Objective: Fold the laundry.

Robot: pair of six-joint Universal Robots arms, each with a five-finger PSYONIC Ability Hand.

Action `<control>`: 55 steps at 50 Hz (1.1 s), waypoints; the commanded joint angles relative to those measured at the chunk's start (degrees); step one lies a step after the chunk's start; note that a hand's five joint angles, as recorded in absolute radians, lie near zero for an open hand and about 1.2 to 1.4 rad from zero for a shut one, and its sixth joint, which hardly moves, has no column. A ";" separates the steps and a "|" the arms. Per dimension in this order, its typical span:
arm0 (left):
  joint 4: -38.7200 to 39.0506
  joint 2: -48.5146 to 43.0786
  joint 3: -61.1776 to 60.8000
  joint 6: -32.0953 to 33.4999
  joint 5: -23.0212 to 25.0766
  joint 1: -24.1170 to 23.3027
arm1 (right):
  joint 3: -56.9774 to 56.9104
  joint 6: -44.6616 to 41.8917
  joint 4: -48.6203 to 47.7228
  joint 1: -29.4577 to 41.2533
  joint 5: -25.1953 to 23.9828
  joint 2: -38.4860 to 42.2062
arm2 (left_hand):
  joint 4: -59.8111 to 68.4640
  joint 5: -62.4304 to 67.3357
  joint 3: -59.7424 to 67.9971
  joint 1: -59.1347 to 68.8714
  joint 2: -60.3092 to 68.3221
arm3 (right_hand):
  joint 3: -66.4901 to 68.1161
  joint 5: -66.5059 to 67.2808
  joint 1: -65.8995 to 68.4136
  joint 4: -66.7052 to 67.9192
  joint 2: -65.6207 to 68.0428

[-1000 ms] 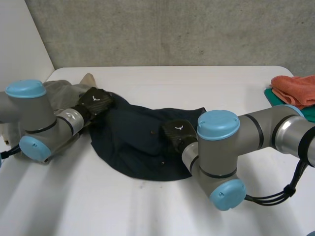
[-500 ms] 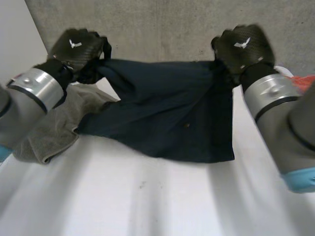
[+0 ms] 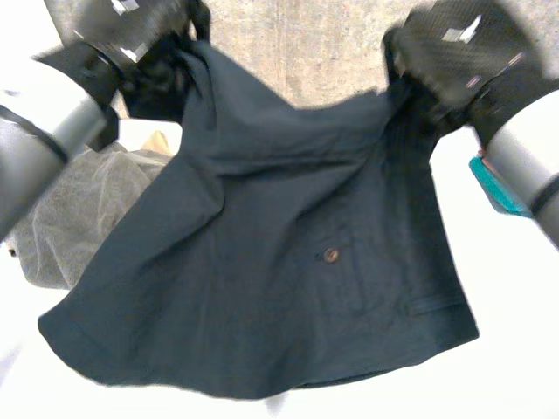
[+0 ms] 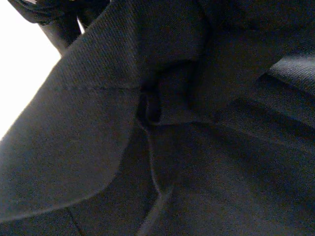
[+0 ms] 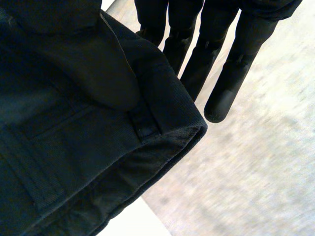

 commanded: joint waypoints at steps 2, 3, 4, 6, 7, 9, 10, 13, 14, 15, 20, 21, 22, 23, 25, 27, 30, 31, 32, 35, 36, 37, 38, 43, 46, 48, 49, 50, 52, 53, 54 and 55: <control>1.27 -24.32 11.71 1.70 0.23 -0.05 | 0.14 3.14 -11.30 0.24 0.60 15.52 | 5.71 8.64 5.95 10.56 5.98 | 12.40 12.71 16.07 11.18 12.82; 1.80 -26.37 13.22 1.88 0.23 -0.05 | 0.06 3.41 -13.41 0.41 0.78 17.18 | 3.83 6.76 4.07 8.68 4.10 | 12.40 12.71 16.07 11.18 12.82; 2.41 -28.39 14.80 1.97 0.06 -0.05 | -0.03 3.50 -17.35 0.67 1.65 20.16 | 2.81 5.74 3.06 7.66 3.08 | 12.40 12.71 16.07 11.18 12.82; 4.70 -33.67 19.81 2.23 -0.38 -0.32 | -0.38 3.41 -20.97 0.68 3.14 22.99 | 2.80 5.73 3.05 7.65 3.07 | 12.40 12.71 16.07 11.18 12.82; 5.40 -35.07 21.31 2.32 -0.56 -0.58 | -0.99 3.24 -24.73 0.76 5.24 25.96 | 2.14 5.06 2.38 6.99 2.40 | 12.40 12.71 16.07 11.18 12.82; 7.33 -38.59 25.26 2.24 -1.17 -1.89 | -1.78 2.97 -27.04 0.94 6.84 27.74 | -10.91 -7.99 -10.67 -6.07 -10.65 | 12.40 12.71 16.07 11.18 12.82; 7.77 -39.21 25.97 2.23 -1.35 -2.07 | -2.92 2.27 -28.71 1.03 8.67 29.75 | -17.15 -14.22 -16.91 -12.30 -16.89 | -9.52 -9.21 -5.85 -10.74 -9.10; 10.15 -40.54 28.61 2.23 -3.63 -2.34 | -4.51 0.25 -30.13 1.12 11.06 31.87 | -45.56 -42.63 -45.32 -40.71 -45.30 | -54.02 -53.71 -50.35 -55.24 -53.60; 10.67 -40.54 28.88 2.15 -4.51 -2.34 | -5.12 -1.23 -29.96 1.12 11.67 32.40 | -53.63 -50.71 -53.39 -48.79 -53.37 | -57.60 -57.29 -53.93 -58.82 -57.18; 11.11 -40.45 28.88 2.15 -5.47 -2.34 | -5.13 -1.94 -29.87 1.12 11.68 32.14 | -58.54 -55.62 -58.30 -53.70 -58.28 | -57.60 -57.29 -53.93 -58.82 -57.18; 11.03 -36.08 25.82 2.50 -12.41 -2.78 | -2.76 -5.02 -27.68 0.59 9.49 30.12 | -56.92 -53.99 -56.67 -52.07 -56.65 | -57.60 -57.29 -53.93 -58.82 -57.18; 10.77 -34.23 24.24 2.50 -13.30 -2.43 | -2.06 -5.46 -26.54 0.50 8.96 29.42 | -56.58 -53.65 -56.34 -51.73 -56.31 | -57.60 -57.29 -53.93 -58.82 -57.18; 10.42 -32.29 22.48 2.58 -14.17 -2.34 | -0.49 -5.90 -23.74 0.33 7.74 27.59 | -56.41 -53.48 -56.17 -51.56 -56.14 | -57.60 -57.29 -53.93 -58.82 -57.18; 9.81 -30.19 20.29 2.59 -15.05 -2.08 | 0.31 -6.08 -21.97 0.32 6.94 26.35 | -56.24 -53.31 -56.00 -51.39 -55.98 | -57.60 -57.29 -53.93 -58.82 -57.18; 7.52 -24.21 13.26 2.76 -16.99 -1.55 | 2.15 -6.43 -18.20 0.32 5.36 23.54 | -55.74 -52.81 -55.49 -50.89 -55.47 | -57.60 -57.29 -53.93 -58.82 -57.18; 5.59 -20.17 8.60 3.20 -17.78 -1.11 | 4.97 -6.17 -12.22 0.06 3.16 19.85 | -55.57 -52.64 -55.32 -50.72 -55.30 | -57.60 -57.29 -53.93 -58.82 -57.18; -0.55 -11.99 -0.45 3.99 -18.40 -1.11 | 9.00 -5.91 -5.03 -0.20 -0.08 16.34 | -50.53 -47.60 -50.29 -45.68 -50.26 | -54.18 -53.87 -50.50 -55.39 -53.75; -4.14 -8.06 -5.17 4.34 -18.58 -1.11 | 10.24 -5.91 -3.69 -0.29 -0.71 15.63 | -50.52 -47.59 -50.28 -45.67 -50.25 | -52.49 -52.18 -48.82 -53.70 -52.07; -6.00 -6.19 -7.48 4.52 -18.58 -1.11 | 11.38 -5.91 -2.37 -0.46 -1.41 15.18 | -50.19 -47.26 -49.94 -45.34 -49.92 | -50.80 -50.50 -47.13 -52.02 -50.38; -12.32 0.13 -16.43 5.48 -18.49 -1.28 | 16.04 -5.91 0.01 -0.99 -3.35 13.16 | -49.18 -46.25 -48.93 -44.33 -48.91 | -48.27 -47.96 -44.60 -49.49 -47.85; -13.48 1.55 -18.82 5.66 -18.40 -1.28 | 17.27 -5.91 0.02 -1.08 -3.79 12.90 | -49.17 -46.25 -48.93 -44.33 -48.91 | -47.27 -46.96 -43.59 -48.48 -46.84; -14.71 2.87 -21.28 5.84 -18.32 -1.37 | 19.54 -6.08 0.02 -1.08 -4.49 12.63 | -49.17 -46.25 -48.93 -44.33 -48.91 | -45.76 -45.45 -42.09 -46.97 -45.34; -15.59 4.19 -23.74 6.01 -18.23 -1.37 | 20.61 -6.08 -0.16 -1.08 -4.67 12.63 | -49.01 -46.08 -48.76 -44.16 -48.74 | -45.74 -45.43 -42.07 -46.96 -45.32; -16.04 9.38 -36.74 8.12 -17.79 -1.20 | 25.10 -5.56 -5.24 -0.91 -5.72 13.16 | -46.99 -44.06 -46.74 -42.14 -46.72 | -44.40 -44.09 -40.73 -45.62 -43.98; -15.25 10.00 -40.10 8.65 -17.61 -1.46 | 27.12 -4.94 -11.04 -0.47 -5.37 14.47 | -47.66 -44.73 -47.42 -42.81 -47.39 | -33.83 -33.53 -30.16 -35.05 -33.41; -13.94 10.00 -42.22 8.74 -17.61 -1.63 | 27.56 -4.85 -13.77 -0.47 -5.20 15.79 | -47.83 -44.90 -47.58 -42.98 -47.56 | -22.60 -22.29 -18.92 -23.81 -22.17; -13.32 9.91 -42.66 8.74 -17.61 -1.64 | 27.74 -4.85 -16.22 -0.47 -5.11 16.93 | -47.99 -45.07 -47.75 -43.15 -47.73 | -1.21 -0.90 2.46 -2.43 -0.79; -12.53 9.91 -43.10 8.74 -17.61 -1.64 | 27.83 -4.85 -17.37 -0.47 -5.02 17.37 | -48.33 -45.40 -48.09 -43.48 -48.06 | 8.99 9.30 12.66 7.77 9.41; -9.98 9.56 -44.15 8.74 -17.09 -1.64 | 28.00 -4.76 -19.13 -0.82 -4.85 17.81 | -48.00 -45.07 -47.76 -43.15 -47.73 | 12.40 12.71 16.07 11.18 12.82; -9.28 9.47 -44.42 8.83 -16.91 -1.55 | 28.18 -4.42 -20.54 -0.82 -4.58 17.82 | -47.83 -44.90 -47.59 -42.98 -47.56 | 12.40 12.71 16.07 11.18 12.82; -8.58 9.39 -44.68 8.83 -16.47 -1.55 | 28.27 -4.15 -21.07 -0.82 -4.41 17.82 | -47.66 -44.73 -47.42 -42.81 -47.40 | 12.40 12.71 16.07 11.18 12.82; -7.61 9.21 -45.03 8.83 -16.03 -1.46 | 28.27 -3.80 -21.34 -0.73 -4.14 17.82 | -47.49 -44.57 -47.25 -42.65 -47.23 | 12.40 12.71 16.07 11.18 12.82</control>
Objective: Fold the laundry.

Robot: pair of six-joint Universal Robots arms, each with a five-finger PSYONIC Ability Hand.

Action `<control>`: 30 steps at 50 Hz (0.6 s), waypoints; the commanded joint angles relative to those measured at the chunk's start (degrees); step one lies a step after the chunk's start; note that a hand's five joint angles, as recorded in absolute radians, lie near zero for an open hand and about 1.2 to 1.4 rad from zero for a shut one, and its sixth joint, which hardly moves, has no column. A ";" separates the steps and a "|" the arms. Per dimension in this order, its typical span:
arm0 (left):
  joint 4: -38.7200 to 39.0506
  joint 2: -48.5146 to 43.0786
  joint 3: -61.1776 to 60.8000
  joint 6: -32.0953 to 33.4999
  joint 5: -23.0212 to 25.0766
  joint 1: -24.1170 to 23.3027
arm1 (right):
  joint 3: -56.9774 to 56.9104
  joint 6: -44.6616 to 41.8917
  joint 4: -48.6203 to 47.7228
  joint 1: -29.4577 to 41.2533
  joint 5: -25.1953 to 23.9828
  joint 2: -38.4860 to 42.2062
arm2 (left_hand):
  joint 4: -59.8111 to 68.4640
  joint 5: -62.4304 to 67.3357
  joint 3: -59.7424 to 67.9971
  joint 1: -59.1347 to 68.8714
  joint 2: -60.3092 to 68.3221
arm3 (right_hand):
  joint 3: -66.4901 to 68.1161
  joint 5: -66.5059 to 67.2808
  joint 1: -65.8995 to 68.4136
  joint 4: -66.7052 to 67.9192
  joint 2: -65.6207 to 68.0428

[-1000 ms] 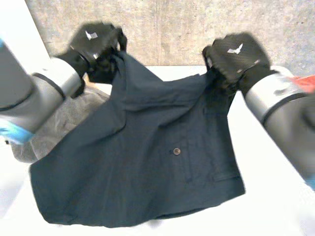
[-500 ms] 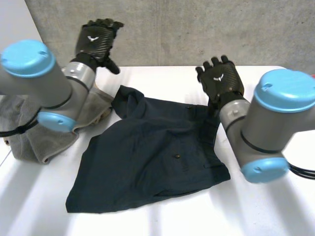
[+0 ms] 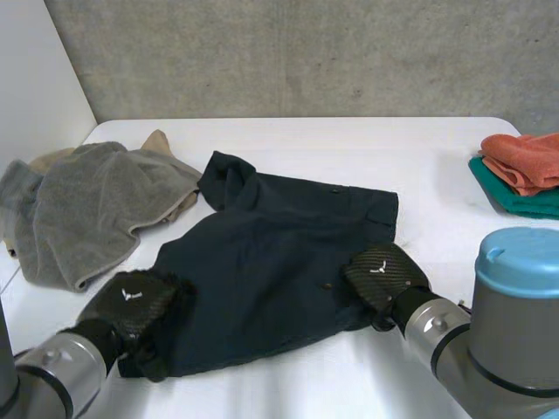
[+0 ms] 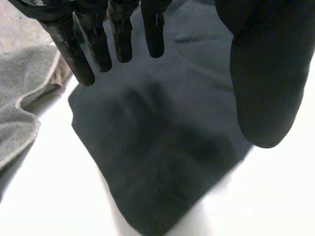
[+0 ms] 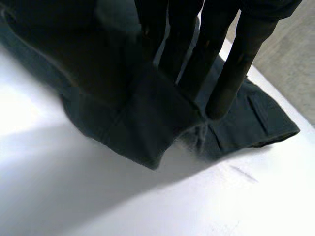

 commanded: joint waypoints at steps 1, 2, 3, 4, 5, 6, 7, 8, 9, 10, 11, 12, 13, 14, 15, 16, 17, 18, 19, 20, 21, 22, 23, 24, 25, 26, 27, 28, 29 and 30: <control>6.44 -1.23 -2.35 0.06 1.67 0.09 | 0.44 1.97 -7.31 -0.17 1.53 1.69 | 3.89 3.84 4.27 4.17 4.18 | 14.95 15.24 16.61 14.97 14.21; 6.88 -1.49 -2.44 0.06 1.67 0.09 | 0.44 2.50 -7.40 -0.17 1.71 1.69 | 4.90 4.84 5.27 5.17 5.18 | 14.95 15.24 16.61 14.97 14.21; 7.23 -2.36 -2.53 0.15 1.75 0.00 | 0.44 3.12 -7.49 -0.17 1.88 1.60 | 6.91 6.85 7.28 7.18 7.19 | 14.95 15.24 16.61 14.97 14.21; 7.32 -2.90 -2.53 0.15 1.76 0.00 | 0.36 3.73 -7.58 -0.17 2.06 1.60 | 7.26 7.21 7.63 7.53 7.54 | 14.95 15.24 16.61 14.97 14.21; 7.41 -3.51 -2.44 0.15 1.76 0.00 | 0.27 5.13 -7.58 -0.26 2.41 1.52 | 7.43 7.38 7.80 7.70 7.71 | 14.95 15.24 16.61 14.97 14.21; 7.41 -3.95 -2.35 0.15 1.76 -0.09 | 0.27 5.84 -7.58 -0.35 2.59 1.43 | 7.60 7.54 7.97 7.87 7.88 | 14.95 15.24 16.61 14.97 14.21; 7.58 -4.74 -2.09 0.24 1.76 -0.17 | 0.18 6.63 -7.58 -0.35 2.76 1.43 | 10.76 10.71 11.14 11.04 11.05 | 14.95 15.24 16.61 14.97 14.21; 7.76 -5.01 -2.00 0.24 1.76 -0.26 | 0.09 7.34 -7.49 -0.35 2.94 1.43 | 14.12 14.07 14.50 14.40 14.41 | 14.95 15.24 16.61 14.97 14.21; 7.93 -5.18 -1.91 0.24 1.76 -0.26 | -0.08 8.74 -7.49 -0.35 3.29 1.34 | 17.16 17.10 17.53 17.43 17.44 | 14.95 15.24 16.61 14.97 14.21; 8.11 -5.36 -1.82 0.24 1.76 -0.26 | -0.17 9.45 -7.40 -0.43 3.38 1.17 | 19.68 19.63 20.06 19.96 19.97 | 14.95 15.24 16.61 14.97 14.21; 8.72 -5.97 -1.56 0.24 1.76 -0.26 | -0.26 10.15 -7.40 -0.43 3.55 0.90 | 25.21 25.15 25.58 25.48 25.49 | 14.95 15.24 16.61 14.97 14.21; 9.16 -6.50 -1.39 0.32 1.67 -0.35 | -0.35 10.77 -7.32 -0.43 3.73 0.64 | 30.09 30.04 30.47 30.36 30.37 | 14.95 15.24 16.61 14.97 14.21; 9.60 -6.85 -1.30 0.41 1.58 -0.35 | -0.35 11.90 -7.40 -0.43 4.08 0.20 | 35.47 35.42 35.84 35.74 35.75 | 14.95 15.24 16.61 14.97 14.21; 9.95 -7.29 -1.21 0.59 1.58 -0.44 | -0.43 12.26 -7.40 -0.43 4.26 0.02 | 39.85 39.80 40.23 40.13 40.13 | 14.95 15.24 16.61 14.97 14.21; 10.57 -7.99 -1.03 0.94 1.49 -0.44 | -0.43 12.53 -7.49 -0.43 4.35 -0.15 | 45.39 45.34 45.77 45.67 45.67 | 14.95 15.24 16.61 14.97 14.21; 10.75 -8.35 -1.03 1.20 1.40 -0.44 | -0.43 12.70 -7.49 -0.43 4.52 -0.33 | 48.11 48.06 48.49 48.38 48.39 | 14.95 15.24 16.61 14.97 14.21; 10.84 -8.61 -0.94 1.55 1.32 -0.44 | -0.70 12.79 -7.40 -0.52 4.87 -0.59 | 52.80 52.75 53.18 53.07 53.08 | 14.95 15.24 16.61 14.97 14.21; 10.84 -8.87 -0.94 1.90 1.32 -0.44 | -0.79 12.88 -7.32 -0.52 5.05 -0.68 | 59.51 59.46 59.88 59.78 59.79 | 14.95 15.24 16.61 14.97 14.21; 10.84 -9.14 -0.77 2.52 1.40 -0.53 | -0.87 12.88 -7.32 -0.52 5.05 -0.86 | 61.88 61.83 62.26 62.16 62.17 | 14.95 15.24 16.61 14.97 14.21; 10.75 -9.14 -0.59 2.87 1.32 -0.53 | -0.96 12.79 -7.32 -0.52 5.14 -1.12 | 61.91 61.86 62.28 62.18 62.19 | 14.95 15.24 16.61 14.97 14.21; 10.58 -8.97 -0.33 3.22 1.14 -0.61 | -1.14 12.53 -7.14 -0.52 5.31 -1.90 | 61.91 61.86 62.28 62.18 62.19 | 14.95 15.24 16.61 14.97 14.21; 10.57 -8.53 0.02 3.49 1.05 -0.79 | -1.22 12.18 -7.14 -0.52 5.31 -2.43 | 61.91 61.86 62.28 62.18 62.19 | 14.95 15.24 16.61 14.97 14.21; 10.49 -7.74 1.15 4.01 0.62 -1.14 | -1.40 12.09 -7.05 -0.52 5.23 -3.05 | 61.91 61.86 62.28 62.18 62.19 | 14.95 15.24 16.61 14.97 14.21; 10.49 -6.87 1.95 4.19 0.44 -1.32 | -1.66 12.00 -6.96 -0.52 5.23 -3.75 | 61.91 61.86 62.28 62.18 62.19 | 14.95 15.24 16.61 14.97 14.21; 10.49 -5.38 2.74 4.37 0.26 -1.40 | -2.36 11.48 -6.53 -0.52 5.40 -5.85 | 61.91 61.86 62.28 62.18 62.19 | 14.95 15.24 16.61 14.97 14.21; 10.49 -1.19 4.84 4.63 -0.35 -1.67 | -2.80 11.13 -6.26 -0.52 5.40 -7.17 | 61.91 61.86 62.28 62.18 62.19 | 14.95 15.24 16.61 14.97 14.21; 10.49 0.77 5.99 4.81 -0.61 -1.67 | -3.42 10.43 -5.74 -0.44 5.40 -8.58 | 61.91 61.86 62.28 62.18 62.19 | 14.95 15.24 16.61 14.97 14.21; 10.66 2.70 7.30 4.98 -0.88 -1.67 | -4.99 8.59 -4.25 -0.52 5.40 -11.55 | 61.91 61.86 62.28 62.18 62.19 | 14.95 15.24 16.61 14.97 14.21; 10.92 4.81 8.54 5.16 -1.06 -1.58 | -5.96 7.44 -3.54 -0.44 5.40 -12.80 | 61.91 61.86 62.28 62.18 62.19 | 14.95 15.24 16.61 14.97 14.21; 11.10 8.75 11.16 5.42 -1.06 -1.15 | -7.02 6.48 -2.58 -0.43 5.31 -14.20 | 61.91 61.86 62.28 62.18 62.19 | 14.95 15.24 16.61 14.97 14.21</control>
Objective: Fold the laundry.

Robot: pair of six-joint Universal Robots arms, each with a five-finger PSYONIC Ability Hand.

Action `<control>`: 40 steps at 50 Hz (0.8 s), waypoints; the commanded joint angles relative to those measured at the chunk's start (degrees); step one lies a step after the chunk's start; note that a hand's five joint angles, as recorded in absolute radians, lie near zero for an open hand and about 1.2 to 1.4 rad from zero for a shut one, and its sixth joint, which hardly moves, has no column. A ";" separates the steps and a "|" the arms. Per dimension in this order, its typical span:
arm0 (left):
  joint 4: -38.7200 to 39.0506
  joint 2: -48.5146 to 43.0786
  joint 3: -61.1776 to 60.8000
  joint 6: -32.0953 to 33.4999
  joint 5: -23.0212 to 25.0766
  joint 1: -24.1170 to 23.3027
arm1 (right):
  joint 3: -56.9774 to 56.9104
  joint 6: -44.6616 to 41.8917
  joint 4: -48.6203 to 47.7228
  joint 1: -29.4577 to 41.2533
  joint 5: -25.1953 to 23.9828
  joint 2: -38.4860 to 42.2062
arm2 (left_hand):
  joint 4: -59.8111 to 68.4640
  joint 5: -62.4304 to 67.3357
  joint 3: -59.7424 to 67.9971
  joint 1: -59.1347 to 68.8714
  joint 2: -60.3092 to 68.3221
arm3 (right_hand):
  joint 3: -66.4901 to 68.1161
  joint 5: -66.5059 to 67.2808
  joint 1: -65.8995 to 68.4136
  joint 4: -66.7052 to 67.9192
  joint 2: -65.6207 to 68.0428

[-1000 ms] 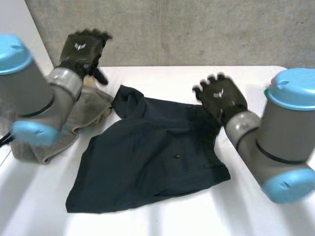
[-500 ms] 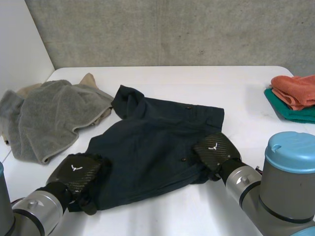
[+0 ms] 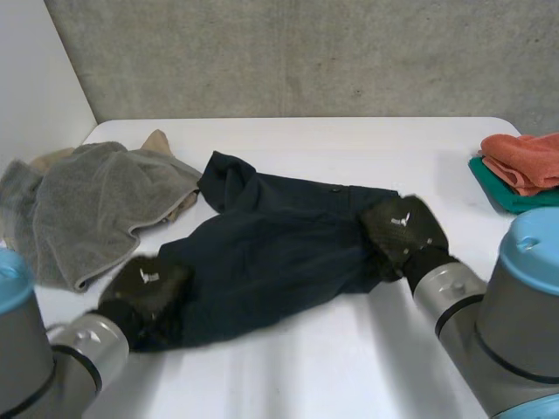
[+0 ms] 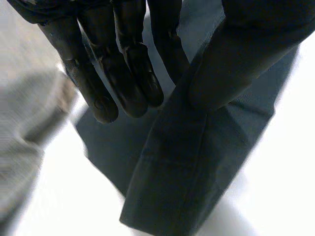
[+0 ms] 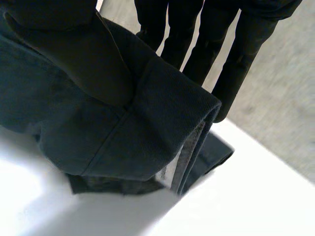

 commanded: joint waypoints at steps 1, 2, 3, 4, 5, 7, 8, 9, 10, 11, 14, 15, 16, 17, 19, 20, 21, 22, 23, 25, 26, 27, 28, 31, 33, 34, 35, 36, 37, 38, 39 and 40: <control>0.53 15.91 10.19 1.61 -1.44 0.14 | -6.30 -6.31 4.92 0.08 -0.13 -10.71 | 11.45 13.48 11.89 14.05 11.59 | 12.04 12.60 15.27 11.40 12.44; 0.53 17.15 11.94 1.78 -1.44 0.22 | -9.27 -7.89 6.93 0.08 -0.13 -12.73 | 11.45 13.48 11.89 14.05 11.59 | 12.04 12.60 15.27 11.40 12.44; 0.53 19.33 15.62 1.70 -1.53 0.40 | -11.04 -8.42 8.00 0.17 0.04 -13.53 | 11.45 13.48 11.89 14.05 11.59 | 12.04 12.60 15.27 11.40 12.44; 0.53 20.14 17.74 1.69 -1.71 0.49 | -12.71 -8.78 9.05 0.35 0.13 -14.41 | 11.45 13.48 11.89 14.05 11.59 | 12.04 12.60 15.27 11.40 12.44; 0.45 20.58 20.11 1.61 -1.79 0.66 | -16.65 -8.95 11.50 0.35 0.22 -15.64 | 11.45 13.48 11.89 14.05 11.59 | 12.04 12.60 15.27 11.40 12.44; 0.27 21.11 26.94 1.52 -2.14 1.10 | -20.97 -8.96 14.15 0.17 0.13 -16.70 | 11.45 13.48 11.89 14.05 11.59 | 12.04 12.60 15.27 11.40 12.44; 0.01 21.03 29.34 1.52 -2.23 1.19 | -23.17 -8.96 15.38 0.17 0.22 -16.96 | 11.45 13.48 11.89 14.05 11.59 | 12.04 12.60 15.27 11.40 12.44; -0.17 20.94 31.71 1.52 -2.50 1.28 | -27.71 -8.96 17.65 0.08 0.22 -17.57 | 11.45 13.48 11.89 14.05 11.59 | 12.04 12.60 15.27 11.40 12.44; -0.34 20.59 33.83 1.52 -2.76 1.28 | -30.11 -8.96 18.63 0.08 0.22 -17.75 | 11.45 13.48 11.89 14.05 11.59 | 12.04 12.60 15.27 11.40 12.44; -0.69 20.41 38.20 1.52 -3.63 1.19 | -32.39 -8.96 19.60 0.08 0.31 -17.84 | 11.45 13.48 11.89 14.05 11.59 | 12.04 12.60 15.27 11.40 12.44; -1.22 19.19 43.94 1.61 -4.78 1.02 | -40.31 -8.96 22.50 -0.09 0.31 -17.67 | 11.45 13.48 11.89 14.05 11.59 | 12.04 12.60 15.27 11.40 12.44; -1.31 17.53 47.35 1.69 -5.05 0.76 | -42.07 -8.96 23.03 -0.09 0.31 -17.41 | 11.45 13.48 11.89 14.05 11.59 | 12.04 12.60 15.27 11.40 12.44; -1.40 16.55 48.95 1.69 -5.05 0.75 | -43.65 -8.96 23.47 -0.18 0.39 -16.97 | 11.45 13.48 11.89 14.05 11.59 | 12.04 12.60 15.27 11.40 12.44; -1.49 15.50 50.44 1.69 -5.05 1.10 | -45.93 -8.96 23.83 -0.61 0.39 -16.27 | 11.45 13.48 11.89 14.05 11.59 | 12.04 12.60 15.27 11.40 12.44; -1.49 12.17 54.13 1.61 -5.05 1.28 | -47.44 -8.96 24.18 -1.32 0.39 -14.69 | 11.45 13.48 11.89 14.05 11.59 | 12.04 12.60 15.27 11.40 12.44; -1.40 10.84 55.02 1.69 -4.96 1.28 | -47.97 -8.96 24.27 -1.67 0.39 -13.64 | 11.45 13.48 11.89 14.05 11.59 | 12.04 12.60 15.27 11.40 12.44; -1.40 9.35 55.99 1.69 -4.96 1.19 | -48.32 -8.96 24.27 -2.20 0.57 -11.62 | 11.45 13.48 11.89 14.05 11.59 | 12.04 12.60 15.27 11.40 12.44; -1.40 7.77 56.78 1.69 -4.87 1.28 | -48.33 -8.96 24.27 -2.46 0.74 -10.65 | 11.45 13.48 11.89 14.05 11.59 | 12.04 12.60 15.27 11.40 12.44; -1.31 4.45 58.18 1.69 -4.87 1.19 | -48.33 -8.87 24.27 -2.64 0.92 -9.85 | 11.45 13.48 11.89 14.05 11.59 | 12.04 12.60 15.27 11.40 12.44; -1.05 1.00 59.33 1.78 -4.70 1.19 | -48.24 -8.78 24.27 -3.60 1.88 -7.05 | 11.45 13.48 11.89 14.05 11.59 | 12.04 12.60 15.27 11.40 12.44; -0.79 -2.67 60.81 1.78 -4.61 1.19 | -48.24 -8.78 24.27 -3.69 2.24 -5.82 | 11.45 13.48 11.89 14.05 11.59 | 12.04 12.60 15.27 11.40 12.44; -0.78 -4.71 61.70 1.78 -4.43 1.11 | -48.24 -8.78 24.01 -3.78 2.68 -4.50 | 11.45 13.48 11.89 14.05 11.59 | 12.04 12.60 15.27 11.40 12.44; -0.78 -6.73 62.58 1.78 -4.17 1.10 | -48.24 -8.78 23.74 -3.87 3.11 -3.01 | 11.45 13.48 11.89 14.05 11.59 | 12.04 12.60 15.27 11.40 12.44; 0.09 -15.69 67.32 1.78 -2.24 0.93 | -49.38 -8.34 22.87 -3.87 4.79 2.71 | 11.45 13.48 11.89 14.05 11.59 | 12.04 12.60 15.27 11.40 12.44; 1.14 -20.35 69.96 1.78 -1.10 0.40 | -50.61 -7.29 20.06 -3.96 5.49 7.28 | 11.45 13.48 11.89 14.05 11.59 | 12.04 12.60 15.27 11.40 12.44; 2.37 -25.07 72.93 1.78 -0.31 0.58 | -50.87 -7.20 18.83 -4.05 5.67 8.95 | 11.45 13.48 11.89 14.05 11.59 | 12.04 12.60 15.27 11.40 12.44; 2.99 -27.47 74.44 1.78 0.13 0.40 | -51.22 -7.11 17.51 -4.13 6.02 10.62 | 11.45 13.48 11.89 14.05 11.59 | 12.04 12.60 15.27 11.40 12.44; 3.60 -29.84 75.67 1.78 0.83 0.23 | -51.75 -7.11 14.80 -4.57 6.89 14.03 | 11.45 13.48 11.89 14.05 11.59 | 12.04 12.60 15.27 11.40 12.44; 4.31 -32.04 77.07 1.78 1.36 0.05 | -52.01 -7.11 13.30 -4.84 7.68 15.71 | 11.45 13.48 11.89 14.05 11.59 | 12.04 12.60 15.27 11.40 12.44; 6.05 -36.50 80.40 1.70 2.41 -0.30 | -52.54 -7.20 11.72 -4.84 8.47 17.47 | 11.45 13.48 11.89 14.05 11.59 | 12.04 12.60 15.27 11.40 12.44; 7.20 -38.63 82.34 1.61 3.03 -0.56 | -53.24 -7.20 10.05 -4.84 9.44 19.31 | 11.45 13.48 11.89 14.05 11.59 | 12.04 12.60 15.27 11.40 12.44; 8.43 -40.91 84.36 1.61 3.56 -0.74 | -54.99 -7.29 6.72 -4.58 11.36 23.16 | 11.45 13.48 11.89 14.05 11.59 | 12.04 12.60 15.27 11.40 12.44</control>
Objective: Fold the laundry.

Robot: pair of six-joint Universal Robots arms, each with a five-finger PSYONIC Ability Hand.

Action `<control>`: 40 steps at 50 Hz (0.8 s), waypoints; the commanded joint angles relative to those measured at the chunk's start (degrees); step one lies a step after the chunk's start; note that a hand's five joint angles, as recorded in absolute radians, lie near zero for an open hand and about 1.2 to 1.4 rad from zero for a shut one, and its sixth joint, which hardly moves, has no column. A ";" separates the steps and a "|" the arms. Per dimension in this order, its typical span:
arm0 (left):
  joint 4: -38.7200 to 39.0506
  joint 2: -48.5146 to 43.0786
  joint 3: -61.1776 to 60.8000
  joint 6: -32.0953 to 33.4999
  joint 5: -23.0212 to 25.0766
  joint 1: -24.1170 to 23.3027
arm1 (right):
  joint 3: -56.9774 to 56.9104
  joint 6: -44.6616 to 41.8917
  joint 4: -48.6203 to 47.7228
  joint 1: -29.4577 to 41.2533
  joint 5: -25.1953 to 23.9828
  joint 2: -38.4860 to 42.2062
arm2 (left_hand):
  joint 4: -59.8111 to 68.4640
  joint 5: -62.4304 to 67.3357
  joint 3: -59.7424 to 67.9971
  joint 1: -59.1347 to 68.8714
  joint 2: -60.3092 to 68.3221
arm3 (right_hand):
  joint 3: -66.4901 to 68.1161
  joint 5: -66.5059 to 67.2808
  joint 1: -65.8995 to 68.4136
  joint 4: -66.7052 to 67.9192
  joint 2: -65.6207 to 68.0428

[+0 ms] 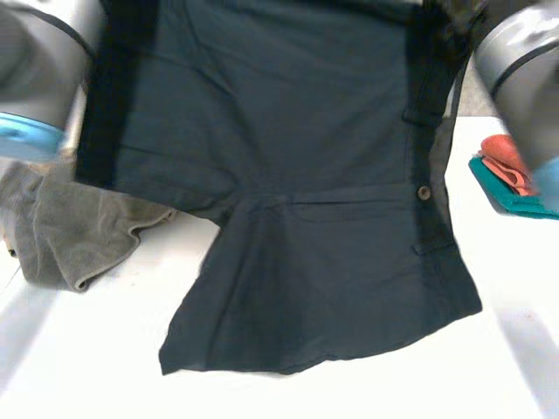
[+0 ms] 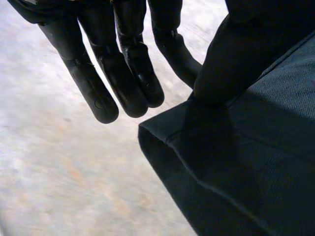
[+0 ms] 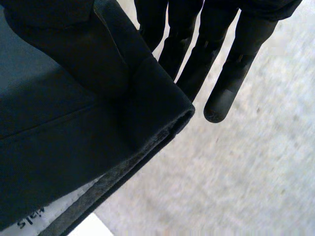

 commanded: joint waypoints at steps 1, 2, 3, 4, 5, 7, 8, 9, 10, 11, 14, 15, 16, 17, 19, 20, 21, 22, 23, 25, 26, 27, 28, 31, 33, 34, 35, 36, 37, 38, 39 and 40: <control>7.39 -18.95 14.26 -0.17 4.17 -1.20 | -5.02 0.22 -13.39 -0.16 6.13 15.56 | 11.19 13.48 11.57 14.05 11.31 | 11.64 12.00 15.27 11.17 12.43; 9.40 -23.93 19.85 -0.17 4.34 -1.29 | -5.72 0.22 -15.06 -0.16 6.57 17.15 | 11.19 13.48 11.57 14.05 11.31 | 11.64 12.00 15.27 11.17 12.43; 10.20 -26.41 22.78 -0.17 4.43 -1.38 | -6.43 0.31 -16.82 -0.08 6.84 18.64 | 11.19 13.48 11.57 14.05 11.31 | 11.64 12.00 15.27 11.17 12.43; 11.00 -28.27 24.90 -0.26 4.61 -1.29 | -7.82 0.14 -20.14 -0.07 6.75 21.44 | 11.19 13.48 11.57 14.05 11.31 | -30.93 -30.57 -27.30 -31.40 -30.14; 11.87 -29.85 26.57 -0.78 4.70 -1.12 | -8.53 -0.12 -21.40 -0.16 6.40 22.95 | 11.19 13.48 11.57 14.05 11.31 | -58.36 -58.00 -54.73 -58.83 -57.57; 14.07 -31.80 28.00 -2.28 3.73 -1.38 | -10.90 -0.74 -23.25 -0.16 6.14 25.15 | -55.26 -52.98 -54.89 -52.41 -55.15 | -58.36 -58.00 -54.73 -58.83 -57.57; 14.95 -31.98 27.47 -2.72 3.30 -1.38 | -12.39 -1.61 -23.25 -0.16 5.61 26.55 | -58.81 -56.52 -58.43 -55.95 -58.69 | -58.36 -58.00 -54.73 -58.83 -57.57; 15.48 -31.98 26.94 -2.98 2.77 -1.47 | -12.76 -2.14 -22.99 0.01 5.52 26.83 | -49.63 -47.35 -49.26 -46.78 -49.52 | -58.36 -58.00 -54.73 -58.83 -57.57; 16.27 -31.98 25.63 -3.16 2.07 -1.90 | -12.50 -2.50 -22.56 0.10 5.43 26.92 | -58.81 -56.52 -58.43 -55.95 -58.69 | -58.36 -58.00 -54.73 -58.83 -57.57; 16.28 -31.72 24.84 -3.16 1.63 -2.34 | -12.32 -2.50 -21.94 0.19 5.35 26.57 | -58.81 -56.52 -58.43 -55.95 -58.69 | -58.36 -58.00 -54.73 -58.83 -57.57; 14.70 -30.31 19.48 -3.25 -0.48 -4.19 | -9.69 -2.50 -18.95 0.19 5.17 23.15 | -58.81 -56.52 -58.43 -55.95 -58.69 | -58.36 -58.00 -54.73 -58.83 -57.57; 14.09 -29.70 17.99 -3.25 -0.84 -4.37 | -7.42 -2.59 -17.64 -0.16 4.99 20.36 | -58.81 -56.52 -58.43 -55.95 -58.69 | -58.36 -58.00 -54.73 -58.83 -57.57; 13.04 -27.69 14.32 -3.51 -1.62 -4.54 | -6.01 -2.68 -16.76 -0.34 4.64 19.02 | -58.81 -56.52 -58.43 -55.95 -58.69 | -58.36 -58.00 -54.73 -58.83 -57.57; 12.42 -26.10 12.37 -3.60 -1.80 -4.54 | -4.43 -2.85 -16.05 -0.43 4.21 17.79 | -58.81 -56.52 -58.43 -55.95 -58.69 | -58.36 -58.00 -54.73 -58.83 -57.57; 11.10 -22.68 7.89 -3.60 -2.24 -4.54 | 1.28 -3.81 -13.25 -0.51 0.70 14.19 | -58.81 -56.52 -58.43 -55.95 -58.69 | -58.36 -58.00 -54.73 -58.83 -57.57; 9.61 -19.27 2.91 -3.60 -2.51 -4.63 | 3.30 -4.34 -11.93 -0.51 -0.62 12.96 | -58.81 -56.52 -58.43 -55.95 -58.69 | -58.36 -58.00 -54.73 -58.83 -57.57; 8.90 -17.58 0.25 -3.60 -2.51 -4.72 | 5.15 -4.96 -10.87 -0.60 -2.02 11.73 | -58.81 -56.52 -58.43 -55.95 -58.69 | -58.36 -58.00 -54.73 -58.83 -57.57; 8.20 -16.08 -2.39 -3.60 -2.60 -4.81 | 8.91 -6.09 -8.77 -0.69 -4.56 9.63 | -58.77 -56.48 -58.39 -55.91 -58.65 | -58.36 -58.00 -54.73 -58.83 -57.57; 7.50 -14.59 -4.94 -3.69 -2.60 -4.98 | 10.95 -6.54 -7.80 -0.69 -5.72 8.56 | -58.60 -56.31 -58.22 -55.74 -58.48 | -58.36 -58.00 -54.73 -58.83 -57.57; 5.47 -9.93 -12.32 -3.86 -2.68 -5.42 | 14.64 -7.24 -5.95 -0.78 -7.31 6.98 | -58.26 -55.97 -57.88 -55.40 -58.14 | -58.36 -58.00 -54.73 -58.83 -57.57; 4.60 -8.00 -15.31 -3.95 -2.77 -5.60 | 18.40 -7.42 -4.46 -1.30 -8.01 5.84 | -58.26 -55.97 -57.88 -55.40 -58.14 | -58.36 -58.00 -54.73 -58.83 -57.57; 3.89 -6.59 -17.25 -4.04 -2.86 -5.86 | 20.70 -7.68 -3.66 -1.83 -8.10 5.30 | -58.09 -55.80 -57.72 -55.23 -57.97 | -58.36 -58.00 -54.73 -58.83 -57.57; 2.06 -3.36 -22.23 -4.39 -3.21 -6.47 | 22.38 -8.12 -3.13 -2.27 -8.19 5.04 | -57.59 -55.30 -57.21 -54.73 -57.47 | -58.36 -58.00 -54.73 -58.83 -57.57; -1.98 2.54 -31.64 -5.35 -5.13 -7.53 | 29.32 -8.39 -1.37 -4.20 -9.16 3.46 | -55.24 -52.96 -54.87 -52.39 -55.13 | -58.36 -58.00 -54.73 -58.83 -57.57; -4.10 5.19 -36.23 -5.80 -6.28 -7.88 | 33.88 -9.26 -1.54 -5.25 -9.51 1.79 | -54.56 -52.27 -54.18 -51.70 -54.44 | -56.63 -56.27 -53.00 -57.10 -55.85; -5.07 6.33 -38.43 -6.06 -6.81 -8.06 | 35.13 -9.79 -1.63 -5.52 -9.86 1.61 | -54.39 -52.10 -54.02 -51.53 -54.27 | -55.26 -54.90 -51.63 -55.73 -54.47; -7.34 8.87 -42.98 -6.85 -7.86 -8.49 | 36.18 -10.49 -1.81 -5.87 -10.30 1.43 | -53.22 -50.94 -52.85 -50.37 -53.10 | -54.58 -54.22 -50.95 -55.05 -53.80; -8.06 9.85 -44.67 -7.12 -8.04 -8.76 | 37.41 -11.19 -2.07 -6.40 -11.00 1.34 | -52.38 -50.09 -52.00 -49.52 -52.26 | -54.57 -54.22 -50.95 -55.05 -53.79; -8.68 10.99 -46.78 -7.38 -8.22 -9.11 | 39.08 -12.68 -2.77 -7.53 -12.31 1.34 | -51.70 -49.42 -51.33 -48.85 -51.59 | -53.90 -53.55 -50.28 -54.38 -53.12; -9.81 13.26 -51.15 -7.99 -8.22 -10.07 | 40.05 -13.39 -3.38 -8.15 -13.54 1.34 | -51.03 -48.74 -50.66 -48.17 -50.91 | -52.90 -52.54 -49.27 -53.38 -52.12; -10.00 14.07 -52.67 -8.26 -8.13 -10.51 | 40.93 -14.18 -4.09 -8.94 -14.42 1.34 | -50.69 -48.40 -50.32 -47.83 -50.57 | -52.06 -51.70 -48.43 -52.53 -51.27; -10.09 15.03 -54.43 -8.43 -8.05 -10.95 | 42.25 -15.06 -5.83 -10.34 -16.52 1.26 | -49.86 -47.57 -49.48 -47.00 -49.74 | -51.88 -51.53 -48.26 -52.36 -51.10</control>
